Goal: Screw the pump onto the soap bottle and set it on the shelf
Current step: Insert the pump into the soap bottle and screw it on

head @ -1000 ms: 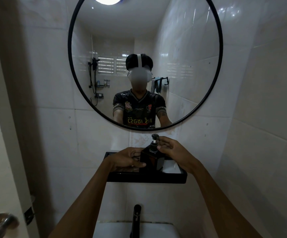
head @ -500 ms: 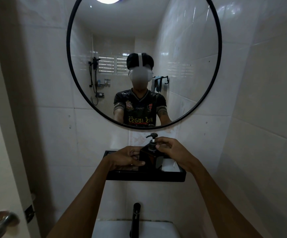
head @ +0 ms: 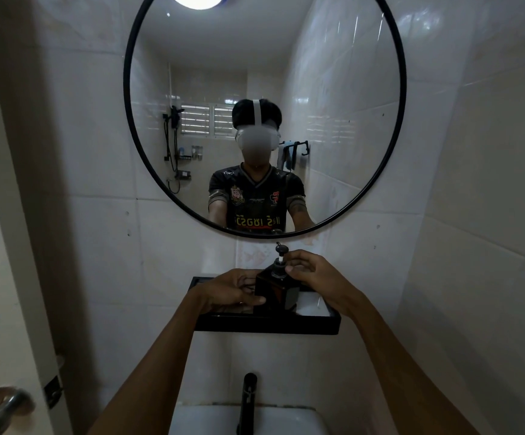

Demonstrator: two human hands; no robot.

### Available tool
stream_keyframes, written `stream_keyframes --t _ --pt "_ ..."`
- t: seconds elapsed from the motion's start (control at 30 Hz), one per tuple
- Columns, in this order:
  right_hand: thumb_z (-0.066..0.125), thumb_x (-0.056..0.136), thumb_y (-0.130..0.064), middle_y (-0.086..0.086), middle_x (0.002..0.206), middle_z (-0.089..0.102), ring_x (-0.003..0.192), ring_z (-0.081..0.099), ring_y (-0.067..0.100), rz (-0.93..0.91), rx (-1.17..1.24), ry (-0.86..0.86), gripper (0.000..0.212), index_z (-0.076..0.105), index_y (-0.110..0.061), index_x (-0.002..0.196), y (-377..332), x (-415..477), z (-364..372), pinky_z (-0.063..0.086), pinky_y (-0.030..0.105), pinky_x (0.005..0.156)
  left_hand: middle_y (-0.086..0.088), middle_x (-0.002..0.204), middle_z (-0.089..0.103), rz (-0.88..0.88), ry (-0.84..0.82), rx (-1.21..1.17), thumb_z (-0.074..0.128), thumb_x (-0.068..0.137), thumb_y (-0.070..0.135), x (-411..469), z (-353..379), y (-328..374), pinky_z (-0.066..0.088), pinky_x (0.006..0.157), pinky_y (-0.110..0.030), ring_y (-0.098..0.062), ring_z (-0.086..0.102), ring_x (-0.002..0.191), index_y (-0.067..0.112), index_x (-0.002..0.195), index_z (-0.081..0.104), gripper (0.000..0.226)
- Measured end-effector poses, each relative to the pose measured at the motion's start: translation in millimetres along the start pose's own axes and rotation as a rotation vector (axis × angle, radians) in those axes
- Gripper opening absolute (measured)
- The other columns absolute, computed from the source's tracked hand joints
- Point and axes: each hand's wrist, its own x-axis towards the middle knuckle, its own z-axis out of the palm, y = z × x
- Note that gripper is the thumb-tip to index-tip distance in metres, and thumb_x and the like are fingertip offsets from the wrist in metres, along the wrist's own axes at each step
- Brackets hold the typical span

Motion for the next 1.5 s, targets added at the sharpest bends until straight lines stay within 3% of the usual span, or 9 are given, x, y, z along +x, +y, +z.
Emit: stream_keyframes --t 0.17,0.27,0.37,0.53,0.7,0.9,0.97,1.07,1.5 --pt "0.064 0.093 -0.008 0.007 0.113 0.071 0.103 0.069 0.014 0.002 -0.008 0.005 0.027 0.066 -0.007 0.12 -1.0 -0.4 1.1 0.055 0.021 0.09 -0.002 0.133 0.067 0.0 -0.007 0.001 0.072 0.086 -0.004 0.8 -0.2 -1.1 0.055 0.093 -0.021 -0.011 0.064 0.121 0.015 0.142 0.054 0.061" --pt "0.065 0.093 -0.008 0.005 0.109 0.069 0.101 0.066 0.014 0.003 0.003 0.019 0.025 0.066 -0.008 0.118 -0.5 0.2 1.5 0.053 0.019 0.086 -0.004 0.134 0.066 0.005 -0.01 -0.007 0.072 0.086 -0.004 0.7 -0.3 -1.4 0.056 0.089 -0.019 -0.013 0.064 0.121 0.015 0.142 0.054 0.062" --pt "0.062 0.094 -0.007 0.004 0.11 0.068 0.1 0.066 0.011 0.0 0.011 0.006 0.026 0.066 -0.015 0.118 -0.5 -0.9 1.4 0.053 0.02 0.09 -0.004 0.134 0.066 0.007 -0.014 -0.024 0.072 0.086 -0.005 0.5 -0.4 -1.2 0.056 0.089 -0.02 -0.015 0.064 0.123 0.016 0.142 0.054 0.062" --pt "0.063 0.093 -0.004 0.003 0.105 0.069 0.103 0.066 0.015 0.014 0.044 0.006 0.024 0.065 -0.007 0.117 -0.6 -0.2 1.8 0.051 0.024 0.093 -0.005 0.135 0.066 0.0 -0.006 -0.012 0.073 0.085 -0.004 1.3 -1.2 -3.2 0.054 0.098 -0.026 -0.019 0.062 0.126 0.016 0.143 0.053 0.064" --pt "0.062 0.094 -0.007 0.007 0.118 0.072 0.11 0.068 0.018 0.007 0.05 -0.009 0.029 0.067 -0.015 0.121 0.8 -1.8 1.6 0.051 0.027 0.1 -0.003 0.136 0.066 -0.002 0.015 -0.005 0.074 0.084 -0.003 1.9 0.2 -3.6 0.05 0.106 -0.031 -0.017 0.061 0.126 0.017 0.143 0.053 0.065" --pt "0.066 0.092 -0.005 0.005 0.106 0.069 0.096 0.068 0.011 0.001 0.047 0.024 0.023 0.066 -0.008 0.115 0.5 -1.5 2.2 0.053 0.017 0.084 -0.004 0.135 0.066 0.006 0.011 -0.01 0.073 0.085 -0.005 0.8 0.7 -1.8 0.054 0.097 -0.023 -0.015 0.063 0.125 0.016 0.142 0.053 0.064" --pt "0.064 0.093 -0.006 0.004 0.105 0.069 0.093 0.069 0.007 -0.008 0.042 0.011 0.022 0.068 -0.015 0.112 -0.2 -3.2 2.6 0.053 0.016 0.084 -0.004 0.135 0.066 0.007 0.014 -0.012 0.073 0.085 -0.005 0.8 0.9 -2.2 0.054 0.096 -0.023 -0.016 0.062 0.125 0.016 0.142 0.054 0.064" --pt "0.065 0.092 -0.005 0.008 0.108 0.069 0.098 0.068 0.013 -0.017 0.03 0.017 0.022 0.067 -0.006 0.114 1.1 -3.1 3.1 0.054 0.018 0.087 -0.003 0.135 0.066 0.007 0.019 -0.01 0.074 0.084 -0.003 -0.1 0.9 -3.3 0.053 0.101 -0.029 -0.017 0.062 0.125 0.018 0.141 0.055 0.064" --pt "0.068 0.09 -0.007 0.005 0.107 0.068 0.099 0.067 0.014 -0.012 0.041 0.043 0.029 0.065 -0.005 0.119 3.2 -2.4 4.5 0.054 0.017 0.083 0.002 0.129 0.069 0.006 0.033 0.008 0.072 0.085 -0.005 -5.1 3.6 3.1 0.055 0.091 -0.019 -0.004 0.068 0.113 0.018 0.141 0.054 0.063"
